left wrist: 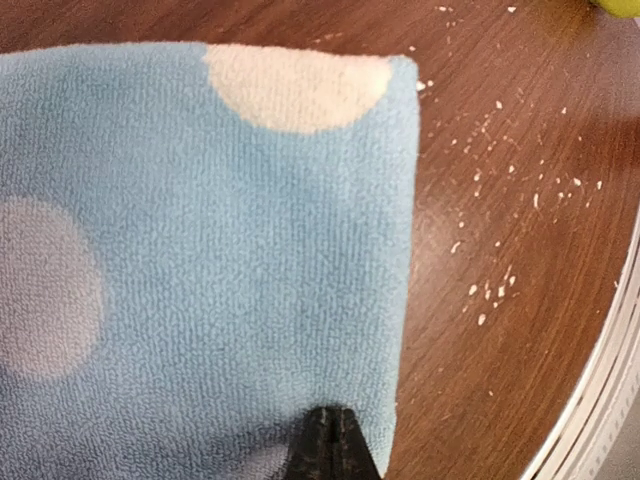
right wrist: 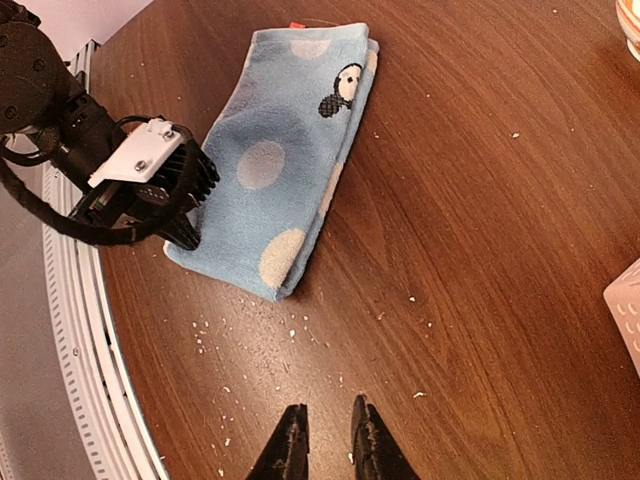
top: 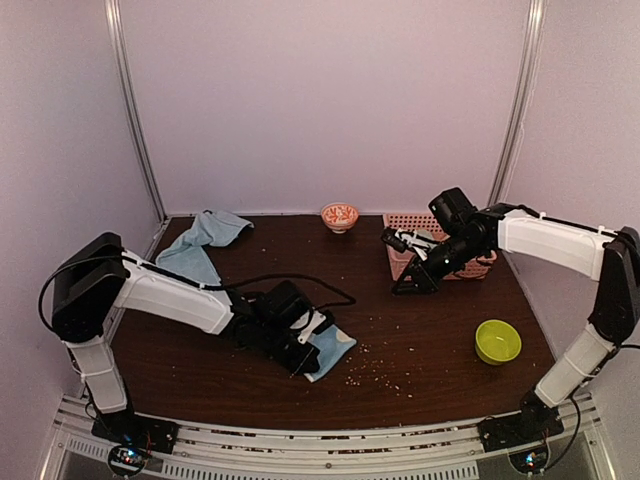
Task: Roll the towels
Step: Rotate the towel at the center of the board.
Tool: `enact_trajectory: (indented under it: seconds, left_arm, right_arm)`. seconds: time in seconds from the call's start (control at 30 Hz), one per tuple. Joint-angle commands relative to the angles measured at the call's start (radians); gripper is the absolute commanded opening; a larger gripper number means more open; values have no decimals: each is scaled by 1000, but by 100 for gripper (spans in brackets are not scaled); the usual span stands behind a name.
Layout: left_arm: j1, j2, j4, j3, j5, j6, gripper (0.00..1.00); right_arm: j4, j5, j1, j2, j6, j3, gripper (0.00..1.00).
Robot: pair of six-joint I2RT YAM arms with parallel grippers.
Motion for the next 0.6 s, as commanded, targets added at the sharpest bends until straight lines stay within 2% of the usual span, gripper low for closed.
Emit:
enact_trajectory:
  seconds: [0.0,0.17,0.33,0.5,0.53,0.57]
  left_arm:
    - [-43,28,85,-45,-25,-40,0]
    - [-81,-11,45,-104,-55,-35,0]
    - [-84,-184,-78,-202,-145,-37,0]
    - [-82,-345,-220,-139,-291,-42,0]
    - [-82,-370,-238,-108,-321,-44,5]
    - [-81,-395,-240,-81,-355,-48,14]
  right_arm:
    - [52,31,2,-39,5,-45,16]
    - [75,30,2,-92,-4,-84,17]
    - [110,48,1,-140,-9,-120,18]
    - [197,125,0,-143,16,-137,18]
    - [217,135,-1,-143,24,-134,18]
    - [232,142,-1,-144,31,-125,18]
